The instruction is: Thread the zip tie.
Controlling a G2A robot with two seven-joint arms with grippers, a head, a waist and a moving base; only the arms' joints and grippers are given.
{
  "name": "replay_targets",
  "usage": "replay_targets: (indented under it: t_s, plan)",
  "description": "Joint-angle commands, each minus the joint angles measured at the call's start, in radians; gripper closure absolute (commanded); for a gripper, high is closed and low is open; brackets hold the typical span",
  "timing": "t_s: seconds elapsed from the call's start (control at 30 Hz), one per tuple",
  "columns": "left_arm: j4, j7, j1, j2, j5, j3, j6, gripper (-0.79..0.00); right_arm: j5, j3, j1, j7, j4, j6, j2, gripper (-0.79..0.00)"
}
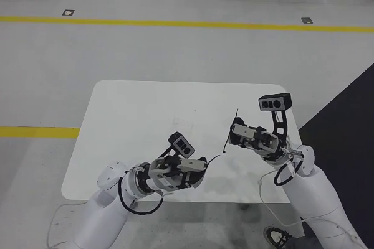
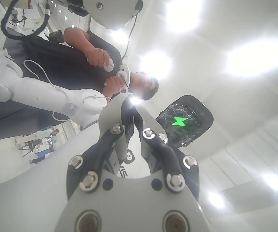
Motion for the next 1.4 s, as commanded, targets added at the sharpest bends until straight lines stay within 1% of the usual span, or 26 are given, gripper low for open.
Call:
replay_targets:
  t_s: [0.0, 0.13, 0.4, 0.47, 0.53, 0.57, 0.67, 0.83, 0.87, 1.17, 1.2, 1.23, 1.3, 1.37]
  plan:
    - [0.000, 0.000, -0.002, -0.001, -0.004, -0.001, -0.004, 0.000, -0.009, -0.001, 0.001, 0.006, 0.001, 0.006, -0.001, 0.000]
    - [0.001, -0.001, -0.011, -0.002, -0.002, 0.002, -0.005, 0.000, -0.051, -0.006, 0.005, 0.008, 0.006, -0.001, -0.005, 0.000]
    - [0.007, -0.006, -0.009, -0.003, -0.002, 0.002, -0.009, 0.000, -0.045, 0.001, 0.004, 0.009, 0.005, 0.000, -0.011, 0.000]
    - [0.007, -0.005, -0.007, -0.003, -0.008, -0.003, -0.013, 0.000, -0.067, 0.011, 0.007, 0.016, 0.002, -0.027, -0.011, 0.000]
    - [0.009, -0.003, -0.007, -0.003, -0.017, -0.007, -0.015, 0.000, -0.123, 0.032, 0.010, 0.011, 0.004, -0.101, -0.011, 0.000]
    - [0.011, 0.000, -0.005, -0.004, -0.025, -0.009, -0.015, 0.000, -0.165, 0.048, 0.012, 0.008, 0.003, -0.157, -0.011, 0.000]
    - [0.018, 0.010, -0.002, -0.004, -0.043, -0.018, -0.014, 0.000, -0.438, 0.083, 0.006, -0.099, -0.048, -0.265, -0.004, 0.000]
    - [0.030, 0.020, -0.003, -0.002, -0.068, -0.037, 0.026, 0.000, -0.753, 0.109, -0.023, -0.288, -0.060, -0.453, 0.017, 0.000]
    - [0.030, 0.017, -0.010, 0.000, -0.051, -0.042, 0.042, 0.000, -0.793, 0.124, -0.021, -0.304, -0.058, -0.466, 0.020, 0.000]
    - [0.030, 0.025, -0.008, 0.000, -0.051, -0.042, 0.042, 0.000, -0.796, 0.129, -0.021, -0.309, -0.059, -0.466, 0.020, 0.000]
    - [0.025, 0.059, -0.001, -0.002, -0.069, -0.036, 0.053, 0.000, -0.805, 0.131, -0.020, -0.309, -0.065, -0.466, 0.020, 0.000]
    - [0.021, 0.096, 0.005, -0.005, -0.115, -0.028, 0.079, 0.000, -0.866, 0.148, -0.013, -0.304, -0.100, -0.466, 0.021, 0.000]
    - [0.016, 0.237, 0.019, -0.009, -0.204, -0.032, 0.124, 0.000, -0.960, 0.165, -0.029, -0.341, -0.182, -0.466, 0.018, 0.000]
    - [-0.009, 0.344, 0.041, -0.010, -0.265, -0.048, 0.139, 0.000, -1.024, 0.175, -0.054, -0.389, -0.247, -0.466, 0.016, 0.000]
